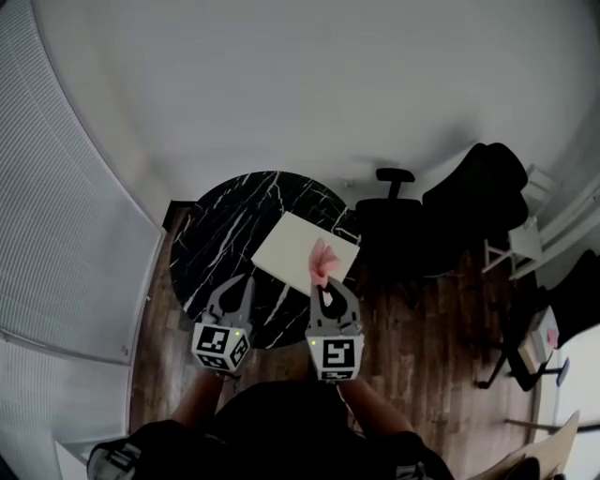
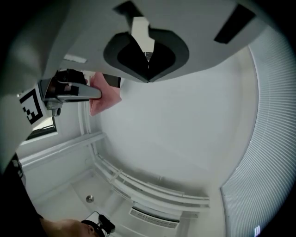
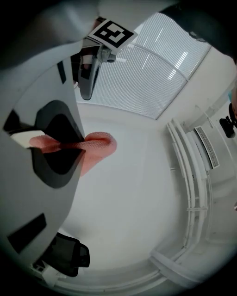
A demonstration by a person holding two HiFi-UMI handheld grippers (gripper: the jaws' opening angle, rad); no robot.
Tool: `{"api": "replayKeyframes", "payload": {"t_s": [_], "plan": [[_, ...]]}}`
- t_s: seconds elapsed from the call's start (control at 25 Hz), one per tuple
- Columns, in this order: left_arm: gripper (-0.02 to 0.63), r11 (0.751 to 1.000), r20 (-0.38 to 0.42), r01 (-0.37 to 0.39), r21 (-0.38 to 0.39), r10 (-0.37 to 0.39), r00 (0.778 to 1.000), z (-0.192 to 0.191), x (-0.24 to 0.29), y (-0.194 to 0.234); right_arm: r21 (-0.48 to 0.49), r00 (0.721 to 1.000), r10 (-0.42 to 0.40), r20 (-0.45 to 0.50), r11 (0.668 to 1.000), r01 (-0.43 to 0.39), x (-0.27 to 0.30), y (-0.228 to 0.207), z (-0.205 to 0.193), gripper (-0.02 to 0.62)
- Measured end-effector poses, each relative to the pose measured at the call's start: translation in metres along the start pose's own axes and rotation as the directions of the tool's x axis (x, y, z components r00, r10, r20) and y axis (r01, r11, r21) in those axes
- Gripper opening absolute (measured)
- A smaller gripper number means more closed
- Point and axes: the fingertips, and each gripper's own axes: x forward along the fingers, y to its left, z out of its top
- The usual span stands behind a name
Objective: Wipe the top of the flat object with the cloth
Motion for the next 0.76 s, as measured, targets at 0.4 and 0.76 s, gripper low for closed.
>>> {"api": "replayKeyframes", "payload": {"t_s": [0.4,0.76], "plan": [[0.0,1.0,0.037,-0.014,-0.008,0.014,0.999,0.006,-0.006,0.005,-0.026,1.0,0.0,-0.008,1.0,0.0,-0.002,0.012,0.004,0.013],[0.0,1.0,0.047,0.01,0.006,-0.01,0.999,0.007,-0.001,-0.008,-0.042,1.0,-0.002,-0.018,0.999,0.001,-0.004,0.007,-0.001,0.014]]}}
